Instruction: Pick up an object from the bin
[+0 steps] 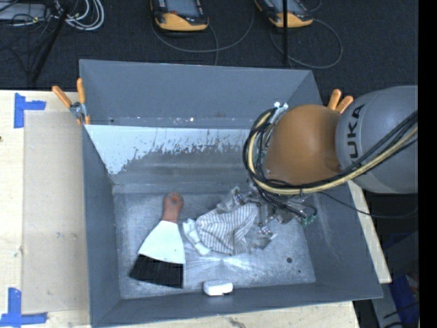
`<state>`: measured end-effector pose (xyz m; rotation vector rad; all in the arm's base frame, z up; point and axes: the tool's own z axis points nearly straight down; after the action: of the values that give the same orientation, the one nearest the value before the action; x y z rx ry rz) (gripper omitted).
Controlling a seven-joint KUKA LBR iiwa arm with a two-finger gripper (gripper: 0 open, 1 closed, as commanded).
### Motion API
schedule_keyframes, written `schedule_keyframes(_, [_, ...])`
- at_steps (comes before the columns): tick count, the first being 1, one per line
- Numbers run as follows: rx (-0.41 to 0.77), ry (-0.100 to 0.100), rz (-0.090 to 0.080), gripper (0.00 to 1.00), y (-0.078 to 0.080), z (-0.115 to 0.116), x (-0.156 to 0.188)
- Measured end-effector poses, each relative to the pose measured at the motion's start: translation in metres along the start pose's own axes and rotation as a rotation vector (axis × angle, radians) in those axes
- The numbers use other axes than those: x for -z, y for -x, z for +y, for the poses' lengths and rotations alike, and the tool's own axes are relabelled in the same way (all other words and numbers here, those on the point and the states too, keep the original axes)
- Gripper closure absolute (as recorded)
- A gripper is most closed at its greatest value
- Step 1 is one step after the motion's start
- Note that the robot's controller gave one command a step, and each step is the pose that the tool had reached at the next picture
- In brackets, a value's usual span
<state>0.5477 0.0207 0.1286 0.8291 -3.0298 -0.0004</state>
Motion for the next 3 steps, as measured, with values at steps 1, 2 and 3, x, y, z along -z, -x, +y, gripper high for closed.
schedule_keyframes(1, [0.207,0.004,0.0,0.0,0.032,-0.017,-0.054])
schedule_keyframes(2, [0.261,-0.007,0.008,1.0,0.029,-0.002,-0.05])
schedule_keyframes(3, [0.26,-0.007,0.008,1.0,0.029,-0.002,-0.05])
